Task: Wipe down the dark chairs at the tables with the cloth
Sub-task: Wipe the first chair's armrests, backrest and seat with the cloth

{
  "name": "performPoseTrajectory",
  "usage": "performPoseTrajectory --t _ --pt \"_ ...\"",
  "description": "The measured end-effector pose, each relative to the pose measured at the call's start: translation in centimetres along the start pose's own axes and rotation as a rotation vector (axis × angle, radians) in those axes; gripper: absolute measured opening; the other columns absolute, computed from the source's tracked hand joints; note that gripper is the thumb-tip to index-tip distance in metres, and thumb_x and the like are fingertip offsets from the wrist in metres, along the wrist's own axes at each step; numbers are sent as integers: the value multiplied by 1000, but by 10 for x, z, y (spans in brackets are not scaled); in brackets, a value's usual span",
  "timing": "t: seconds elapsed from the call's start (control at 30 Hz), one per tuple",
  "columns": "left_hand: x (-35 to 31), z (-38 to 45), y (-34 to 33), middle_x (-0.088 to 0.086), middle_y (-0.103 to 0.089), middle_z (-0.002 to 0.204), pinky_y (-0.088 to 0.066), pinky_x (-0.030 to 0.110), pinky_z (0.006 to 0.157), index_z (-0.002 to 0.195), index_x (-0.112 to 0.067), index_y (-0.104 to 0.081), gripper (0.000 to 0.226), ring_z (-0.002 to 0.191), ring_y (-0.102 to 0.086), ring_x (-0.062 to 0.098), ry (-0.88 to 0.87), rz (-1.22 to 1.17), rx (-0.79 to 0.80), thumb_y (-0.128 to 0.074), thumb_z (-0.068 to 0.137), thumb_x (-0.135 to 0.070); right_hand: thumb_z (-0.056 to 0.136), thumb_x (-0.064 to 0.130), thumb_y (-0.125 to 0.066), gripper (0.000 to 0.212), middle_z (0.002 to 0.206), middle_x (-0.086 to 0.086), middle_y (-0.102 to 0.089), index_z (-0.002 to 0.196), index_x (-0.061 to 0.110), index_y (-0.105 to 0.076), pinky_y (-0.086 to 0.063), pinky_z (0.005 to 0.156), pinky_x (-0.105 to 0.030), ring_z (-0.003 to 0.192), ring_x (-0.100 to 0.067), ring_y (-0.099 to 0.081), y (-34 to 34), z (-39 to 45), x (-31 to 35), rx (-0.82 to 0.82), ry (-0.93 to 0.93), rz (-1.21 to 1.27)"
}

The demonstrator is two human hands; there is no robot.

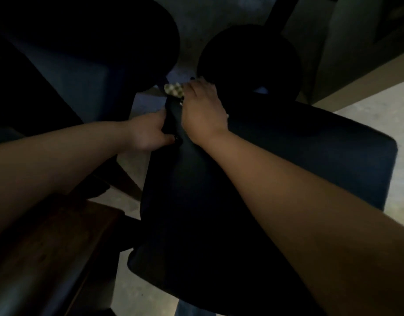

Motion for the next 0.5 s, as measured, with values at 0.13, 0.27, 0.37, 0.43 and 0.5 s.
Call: performPoseTrajectory --t 0.13,0.27,0.37,0.43,0.5 --pt "-31 5 7 23 -15 158 -28 30 114 152 2 2 106 142 -26 33 -37 302 -18 -70 85 -39 86 15 -44 47 138 -15 -47 132 4 -47 -17 115 -39 137 -29 -32 23 -42 -69 -91 -189 -69" --pt "-55 6 -12 22 23 157 -5 42 122 151 1 12 119 146 15 39 -66 501 -14 -69 82 -53 91 11 -43 51 149 -18 -34 141 1 -37 -7 117 -44 143 -30 -20 41 -91 -130 -126 -457 -37" --pt "-58 7 -23 17 27 157 -4 43 122 151 0 10 120 145 22 35 -138 559 -25 -69 80 -55 93 11 -39 49 149 -20 -33 141 -1 -37 -4 117 -43 143 -33 -20 36 -83 -121 -146 -512 -67" --pt "-56 7 -25 15 26 158 -2 40 121 152 0 9 119 145 23 31 -180 586 -31 -69 80 -55 91 13 -37 52 148 -20 -35 141 0 -36 -5 118 -42 142 -33 -22 30 -59 -96 -108 -378 -116" --pt "-54 7 -24 14 25 158 -1 37 119 152 -1 9 118 146 23 28 -212 609 -35 -68 81 -55 91 14 -37 53 148 -18 -36 143 2 -35 -2 117 -40 142 -32 -22 18 -38 -69 -85 -207 -71"
Point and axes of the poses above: each hand's wrist, its own z-axis towards the middle knuckle, its own y-axis out of the back of the hand, x = y × z, the point moved 2 cm from there along z, towards the middle knuckle
